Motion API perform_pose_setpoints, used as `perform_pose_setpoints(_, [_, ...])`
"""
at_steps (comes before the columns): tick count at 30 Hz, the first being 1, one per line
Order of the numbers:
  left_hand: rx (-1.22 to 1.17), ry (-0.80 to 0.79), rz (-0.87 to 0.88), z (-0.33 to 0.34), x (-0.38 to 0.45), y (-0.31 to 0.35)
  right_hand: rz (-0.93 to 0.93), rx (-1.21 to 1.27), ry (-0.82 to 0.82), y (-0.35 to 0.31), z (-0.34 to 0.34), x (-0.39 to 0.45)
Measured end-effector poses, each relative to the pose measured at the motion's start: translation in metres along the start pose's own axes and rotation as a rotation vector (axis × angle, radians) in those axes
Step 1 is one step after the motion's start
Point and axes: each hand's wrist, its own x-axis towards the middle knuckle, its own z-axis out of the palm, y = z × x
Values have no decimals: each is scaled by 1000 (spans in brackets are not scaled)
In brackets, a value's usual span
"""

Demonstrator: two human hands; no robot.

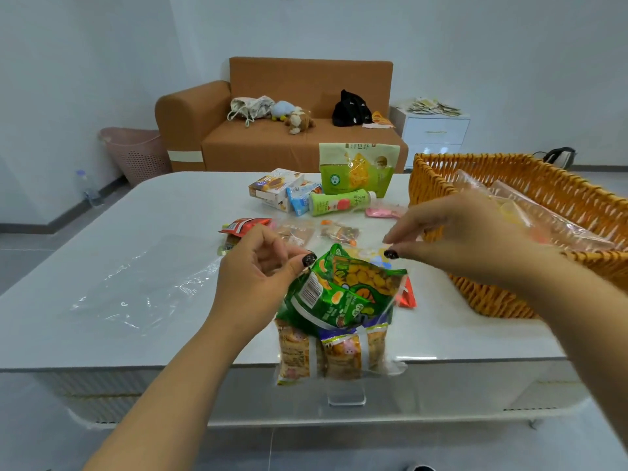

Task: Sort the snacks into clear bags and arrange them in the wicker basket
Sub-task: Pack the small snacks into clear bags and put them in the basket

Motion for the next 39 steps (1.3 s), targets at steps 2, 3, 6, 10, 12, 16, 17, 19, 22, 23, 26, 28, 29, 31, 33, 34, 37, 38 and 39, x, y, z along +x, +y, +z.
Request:
perform_pose_setpoints(2, [1,1,-22,2,-1,-1,100,150,269,7,21,-16])
perform_pose_setpoints(3, [-2,2,-33,4,-1,0,188,241,355,10,32,-23])
perform_pose_setpoints(6, [-21,23,-63,5,0,1,526,677,290,13,60,-33])
perform_pose_setpoints(10, [-56,53,-96,4,-1,0,652,1173,166,24,80,-34])
perform_pose_setpoints(12, [-75,60,-114,4,-2,0,627,1236,151,25,85,-30])
perform_pose_setpoints(16, [-88,147,-191,2,-2,0,630,1228,188,20,96,-27])
perform_pose_setpoints(17, [-80,171,-213,2,-1,-1,633,1213,181,19,98,-27])
perform_pose_setpoints(19, [-63,192,-257,1,-2,-3,634,1175,150,17,101,-29])
perform_pose_setpoints(22, [-37,202,-320,3,-3,-8,632,1113,142,16,107,-29])
perform_pose_setpoints(23, [-36,203,-346,3,-3,-10,639,1089,157,15,109,-28])
perform_pose_setpoints(26, [-74,189,-434,0,1,-17,663,1026,188,19,112,-23])
perform_pose_setpoints(28, [-110,159,-499,-2,4,-24,660,1025,194,22,110,-19])
perform_pose_setpoints(29, [-129,135,-530,-3,5,-27,658,1031,200,25,110,-17])
perform_pose_setpoints(31, [-189,68,-606,-3,4,-32,663,1038,196,30,111,-17])
perform_pose_setpoints(33, [-248,-6,-696,-3,2,-37,681,1040,158,35,116,-20])
perform_pose_setpoints(34, [-272,-45,-743,-4,0,-40,695,1037,135,37,118,-22])
perform_pose_setpoints(37, [-276,-200,-859,-6,-6,-49,739,1038,102,44,123,-30])
perform_pose_setpoints(38, [-241,-249,-871,-6,-8,-50,749,1041,98,46,124,-32])
perform_pose_setpoints(39, [-200,-278,-862,-5,-10,-51,753,1041,93,48,125,-33])
